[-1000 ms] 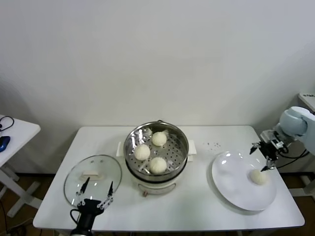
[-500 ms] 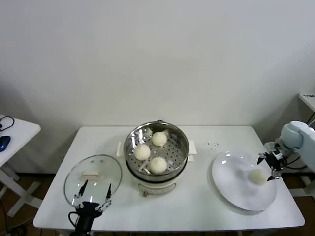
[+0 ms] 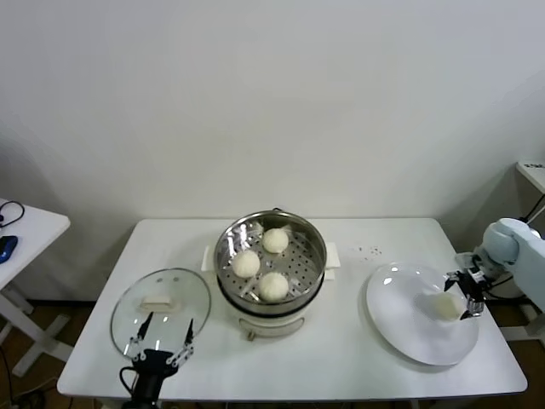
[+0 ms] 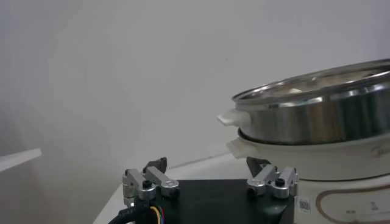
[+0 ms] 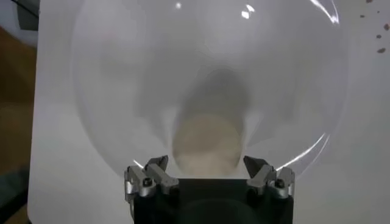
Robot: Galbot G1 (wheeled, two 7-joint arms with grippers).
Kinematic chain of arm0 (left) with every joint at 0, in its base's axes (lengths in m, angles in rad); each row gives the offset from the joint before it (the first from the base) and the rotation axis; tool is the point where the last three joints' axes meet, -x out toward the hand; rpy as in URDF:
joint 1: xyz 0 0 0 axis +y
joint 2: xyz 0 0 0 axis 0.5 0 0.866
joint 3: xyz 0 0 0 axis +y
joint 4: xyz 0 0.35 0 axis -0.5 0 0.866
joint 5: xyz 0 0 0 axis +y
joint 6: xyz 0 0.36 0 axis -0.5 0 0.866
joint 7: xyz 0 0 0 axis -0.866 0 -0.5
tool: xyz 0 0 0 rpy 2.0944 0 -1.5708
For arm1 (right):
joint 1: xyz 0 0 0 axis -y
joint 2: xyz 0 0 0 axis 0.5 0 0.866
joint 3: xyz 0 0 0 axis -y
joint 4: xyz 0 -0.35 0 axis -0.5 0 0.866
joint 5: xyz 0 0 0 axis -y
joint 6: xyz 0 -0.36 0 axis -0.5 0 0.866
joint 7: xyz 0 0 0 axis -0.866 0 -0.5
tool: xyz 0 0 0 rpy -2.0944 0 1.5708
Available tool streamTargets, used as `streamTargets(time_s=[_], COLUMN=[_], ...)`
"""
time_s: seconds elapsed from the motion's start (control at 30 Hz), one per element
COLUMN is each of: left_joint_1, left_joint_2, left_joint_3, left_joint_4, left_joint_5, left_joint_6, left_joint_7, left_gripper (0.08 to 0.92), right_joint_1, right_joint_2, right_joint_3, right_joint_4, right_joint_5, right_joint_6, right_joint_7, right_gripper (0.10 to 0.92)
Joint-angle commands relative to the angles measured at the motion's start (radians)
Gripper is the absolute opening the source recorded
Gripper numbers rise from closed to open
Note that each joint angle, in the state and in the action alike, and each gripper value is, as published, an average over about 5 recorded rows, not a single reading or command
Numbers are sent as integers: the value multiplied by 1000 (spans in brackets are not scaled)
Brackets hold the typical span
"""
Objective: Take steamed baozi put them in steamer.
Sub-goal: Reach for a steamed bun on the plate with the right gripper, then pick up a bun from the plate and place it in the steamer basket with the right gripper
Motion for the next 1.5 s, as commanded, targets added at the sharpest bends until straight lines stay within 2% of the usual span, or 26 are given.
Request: streamTargets(time_s=[0.03, 0.37, 0.7, 0.9, 1.13, 1.5], left_joint_1=[-1, 0, 4, 5, -1, -9], left_joint_2=[0, -1, -2, -2, -2, -8], left_joint_3=[-1, -2, -1, 1, 1, 20], left_joint_4=[1, 4, 1, 2, 3, -5], left_joint_5=[1, 1, 4, 5, 4, 17], left_joint_6=[1, 0, 0, -2, -3, -5], left_joint_7=[0, -3, -3, -3, -3, -4], left_gripper=[823, 823, 823, 823, 823, 823], right_joint_1=[-23, -18, -10, 15, 187, 699], right_joint_2=[21, 18, 21, 20, 9, 74], right_joint_3=[19, 17, 22, 4, -186, -630], right_joint_4=[-19, -23, -32, -34, 21, 191], right_joint_5=[-4, -4, 10, 43, 288, 750], right_joint_6=[-1, -2, -3, -6, -86, -261], right_joint_7=[-3, -17, -16, -14, -11, 11], right_gripper=[823, 820, 722, 713, 712, 712])
